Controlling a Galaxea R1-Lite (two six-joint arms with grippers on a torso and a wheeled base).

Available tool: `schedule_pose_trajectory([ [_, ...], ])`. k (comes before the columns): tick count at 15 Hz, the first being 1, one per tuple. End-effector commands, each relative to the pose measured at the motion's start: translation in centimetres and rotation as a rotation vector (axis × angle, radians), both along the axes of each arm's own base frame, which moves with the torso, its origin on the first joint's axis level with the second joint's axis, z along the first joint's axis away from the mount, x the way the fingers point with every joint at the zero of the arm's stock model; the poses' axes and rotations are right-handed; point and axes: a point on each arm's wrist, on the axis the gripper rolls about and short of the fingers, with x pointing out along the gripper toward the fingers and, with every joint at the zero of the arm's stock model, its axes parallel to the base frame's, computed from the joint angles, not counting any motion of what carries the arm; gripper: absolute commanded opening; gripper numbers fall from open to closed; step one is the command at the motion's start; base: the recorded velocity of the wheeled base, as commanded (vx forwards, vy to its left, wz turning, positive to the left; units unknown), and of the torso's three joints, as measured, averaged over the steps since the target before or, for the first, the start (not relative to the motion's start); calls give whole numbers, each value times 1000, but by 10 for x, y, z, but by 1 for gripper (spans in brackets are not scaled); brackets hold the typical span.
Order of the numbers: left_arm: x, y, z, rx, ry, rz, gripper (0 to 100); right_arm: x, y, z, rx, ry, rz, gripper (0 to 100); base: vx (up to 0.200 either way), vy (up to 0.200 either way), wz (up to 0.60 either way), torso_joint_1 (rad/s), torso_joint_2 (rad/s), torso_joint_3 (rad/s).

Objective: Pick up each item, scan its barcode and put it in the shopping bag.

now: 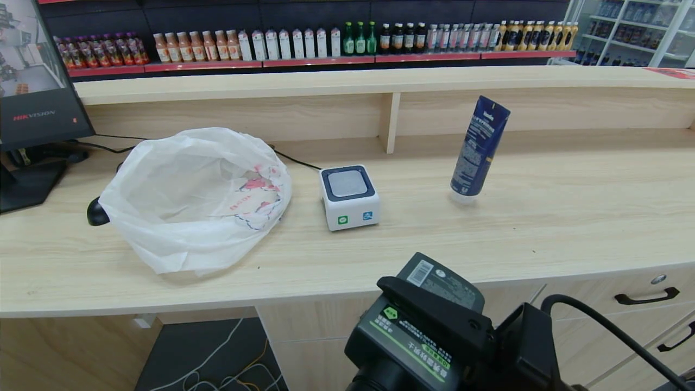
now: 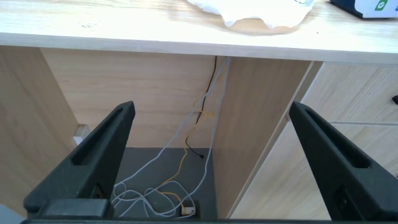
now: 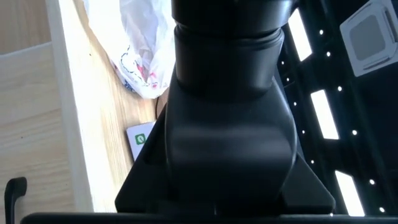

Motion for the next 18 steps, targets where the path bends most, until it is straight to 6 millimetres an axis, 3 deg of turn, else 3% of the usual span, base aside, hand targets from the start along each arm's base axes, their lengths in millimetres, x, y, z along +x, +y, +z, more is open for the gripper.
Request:
schedule_pose_trajectory([
  [1,0,0,0,0,0,1,100,1,3,-1,-3,4,0,0,0,0,0,0,0,0],
  [9,0,0,0,0,0,1,100,7,17,-11,51,124,32,0,0,0,0,0,0,0],
  [13,0,0,0,0,0,1,100,10,26,-1,173,204,64,0,0,0,0,0,0,0],
  [14,0,0,0,0,0,1,100,12,29,-7,206,283,85,0,0,0,0,0,0,0],
  [16,0,0,0,0,0,1,100,13,34,5,321,349,122,0,0,0,0,0,0,0],
  [18,0,0,0,0,0,1,100,30,32,21,489,410,80,0,0,0,0,0,0,0],
])
